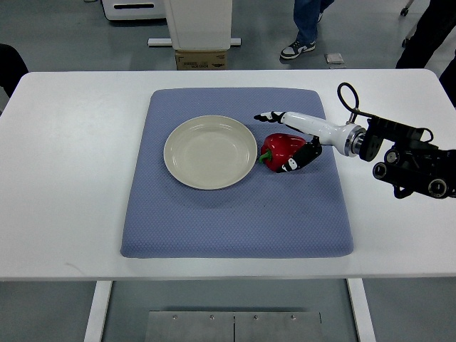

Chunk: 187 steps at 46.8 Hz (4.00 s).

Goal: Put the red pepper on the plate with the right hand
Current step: 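Close the right hand fingers around the red bell pepper, then lift the pepper with the right hand and carry it over the plate, then lower the pepper onto the plate center and open the right hand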

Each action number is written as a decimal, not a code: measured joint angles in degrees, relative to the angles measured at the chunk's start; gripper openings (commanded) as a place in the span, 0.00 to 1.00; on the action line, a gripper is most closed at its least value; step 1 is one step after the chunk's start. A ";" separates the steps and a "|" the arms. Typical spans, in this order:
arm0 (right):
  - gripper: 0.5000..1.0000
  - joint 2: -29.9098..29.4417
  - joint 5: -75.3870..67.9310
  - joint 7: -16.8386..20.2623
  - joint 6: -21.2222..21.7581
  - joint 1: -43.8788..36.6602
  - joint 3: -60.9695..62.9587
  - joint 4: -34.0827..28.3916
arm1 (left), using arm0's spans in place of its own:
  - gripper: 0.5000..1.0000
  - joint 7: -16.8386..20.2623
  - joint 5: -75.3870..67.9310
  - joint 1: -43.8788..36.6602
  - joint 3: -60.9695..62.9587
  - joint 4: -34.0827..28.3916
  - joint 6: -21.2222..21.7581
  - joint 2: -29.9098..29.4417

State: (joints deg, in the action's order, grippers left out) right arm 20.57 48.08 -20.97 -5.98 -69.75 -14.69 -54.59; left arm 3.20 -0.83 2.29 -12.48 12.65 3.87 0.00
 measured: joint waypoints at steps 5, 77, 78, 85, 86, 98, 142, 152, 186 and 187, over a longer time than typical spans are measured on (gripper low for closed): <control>0.82 -0.19 0.00 -0.48 0.00 0.01 -0.50 0.40 | 1.00 0.03 0.01 0.00 0.00 0.00 0.00 0.00; 0.00 -1.60 -0.93 -1.60 0.20 -2.22 -0.58 5.65 | 1.00 0.00 0.00 0.00 0.00 0.00 0.00 0.00; 0.00 -1.59 -0.95 -1.65 0.24 -2.55 -0.58 5.59 | 1.00 0.01 0.00 0.00 0.00 0.00 0.00 0.00; 0.00 -2.19 -1.27 -1.40 0.27 -4.52 -0.56 5.57 | 1.00 0.04 0.00 -0.01 0.00 -0.01 0.00 0.00; 0.00 -2.55 -1.30 -1.28 0.27 -4.83 -0.55 5.58 | 1.00 0.04 0.00 -0.01 0.00 -0.01 0.00 0.00; 0.00 -9.46 -1.33 0.47 0.69 -7.27 0.62 5.46 | 1.00 0.02 0.00 0.00 0.00 -0.01 0.01 0.00; 0.00 -20.58 -2.90 4.18 0.25 -2.79 1.56 9.43 | 1.00 0.02 0.00 -0.01 0.00 0.00 0.00 0.00; 0.00 -20.56 -2.95 7.54 0.04 -0.85 5.68 9.68 | 1.00 0.02 0.00 -0.01 0.00 0.00 0.00 0.00; 1.00 -20.56 -3.33 8.59 -0.18 0.05 6.56 10.73 | 1.00 0.03 0.01 0.00 0.00 0.00 0.00 0.00; 1.00 -20.57 -3.33 8.61 -0.18 0.06 6.58 10.73 | 1.00 0.03 0.01 -0.01 0.00 0.00 0.00 0.00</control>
State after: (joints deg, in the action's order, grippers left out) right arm 0.00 44.75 -12.36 -6.16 -69.70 -8.11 -43.86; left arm 3.23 -0.83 2.28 -12.48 12.66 3.87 0.00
